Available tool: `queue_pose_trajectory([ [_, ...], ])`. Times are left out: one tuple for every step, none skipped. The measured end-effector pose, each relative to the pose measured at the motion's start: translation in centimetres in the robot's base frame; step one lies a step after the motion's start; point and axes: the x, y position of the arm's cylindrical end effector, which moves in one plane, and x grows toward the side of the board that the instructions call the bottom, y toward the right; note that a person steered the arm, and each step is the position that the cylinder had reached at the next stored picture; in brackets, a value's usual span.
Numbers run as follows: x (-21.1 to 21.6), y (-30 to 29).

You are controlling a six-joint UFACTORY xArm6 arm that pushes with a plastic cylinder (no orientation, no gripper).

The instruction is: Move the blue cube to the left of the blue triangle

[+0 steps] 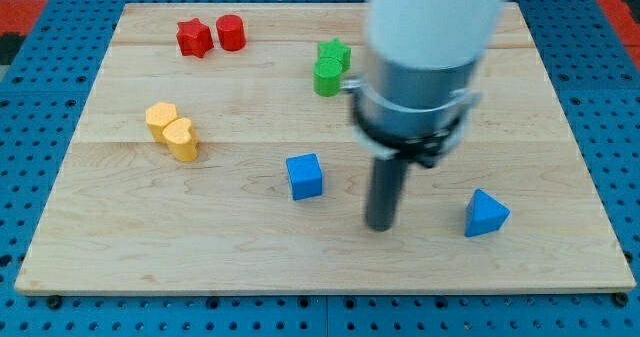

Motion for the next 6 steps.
queue_pose_trajectory([
  [0.7,-7.6],
  [-2.7,-9.9],
  [-6.7,-6.3],
  [-7.3,0.1],
  [-7.7,1.2],
  [-8.8,1.3],
])
